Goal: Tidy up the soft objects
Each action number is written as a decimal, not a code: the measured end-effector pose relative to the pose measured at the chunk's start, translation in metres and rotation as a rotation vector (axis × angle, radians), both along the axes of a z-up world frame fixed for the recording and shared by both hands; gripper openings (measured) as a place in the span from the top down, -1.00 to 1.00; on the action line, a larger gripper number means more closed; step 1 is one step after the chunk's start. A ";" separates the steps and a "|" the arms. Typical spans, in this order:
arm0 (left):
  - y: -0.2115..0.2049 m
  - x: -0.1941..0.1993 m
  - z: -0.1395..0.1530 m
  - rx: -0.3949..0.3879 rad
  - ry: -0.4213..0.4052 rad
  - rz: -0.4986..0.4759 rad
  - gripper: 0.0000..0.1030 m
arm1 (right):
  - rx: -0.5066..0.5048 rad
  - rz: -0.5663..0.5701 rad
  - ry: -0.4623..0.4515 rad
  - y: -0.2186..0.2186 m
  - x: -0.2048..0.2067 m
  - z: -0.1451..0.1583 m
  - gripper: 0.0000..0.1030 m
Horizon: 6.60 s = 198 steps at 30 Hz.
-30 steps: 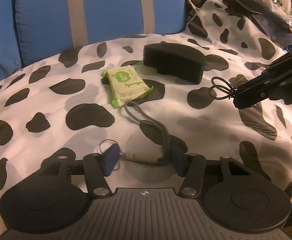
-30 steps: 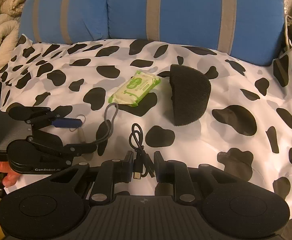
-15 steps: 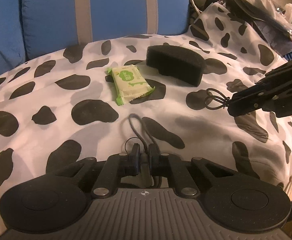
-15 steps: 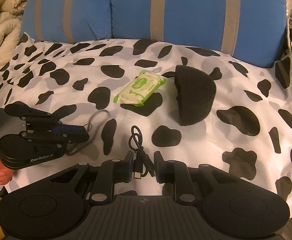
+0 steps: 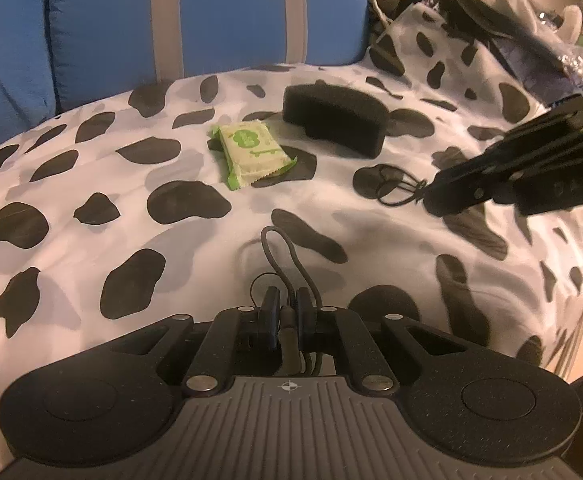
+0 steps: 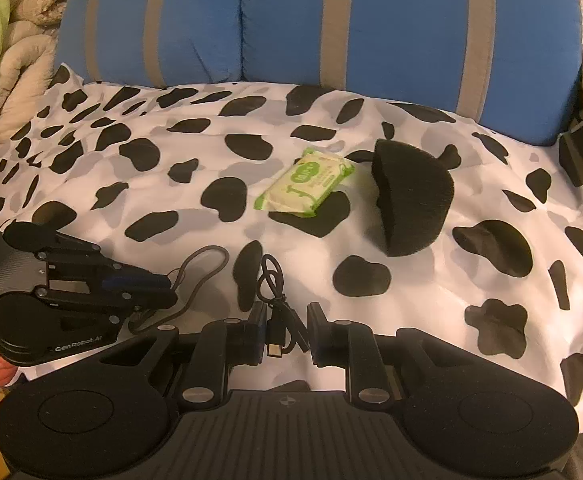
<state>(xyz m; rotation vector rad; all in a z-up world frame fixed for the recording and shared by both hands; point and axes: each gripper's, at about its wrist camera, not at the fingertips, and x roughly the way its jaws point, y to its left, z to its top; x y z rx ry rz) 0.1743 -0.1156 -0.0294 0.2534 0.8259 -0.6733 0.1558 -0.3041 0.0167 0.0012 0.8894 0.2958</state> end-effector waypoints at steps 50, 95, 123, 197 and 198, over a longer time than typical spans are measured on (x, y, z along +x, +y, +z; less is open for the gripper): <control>0.057 -0.150 0.059 -0.064 0.076 0.075 0.83 | 0.074 0.047 0.117 0.075 -0.153 0.022 0.54; 0.066 -0.188 0.022 0.175 0.288 0.183 -0.40 | -0.094 0.093 0.340 0.109 -0.202 -0.016 -0.94; 0.079 -0.177 0.036 0.068 0.227 0.289 -0.41 | -0.080 0.011 0.292 0.103 -0.188 -0.011 -1.00; 0.024 -0.061 0.035 0.147 0.051 0.204 -0.44 | -0.126 -0.227 0.074 0.016 -0.066 -0.006 -1.00; 0.023 -0.059 0.034 0.148 0.050 0.202 -0.44 | -0.126 -0.229 0.070 0.015 -0.064 -0.006 -1.00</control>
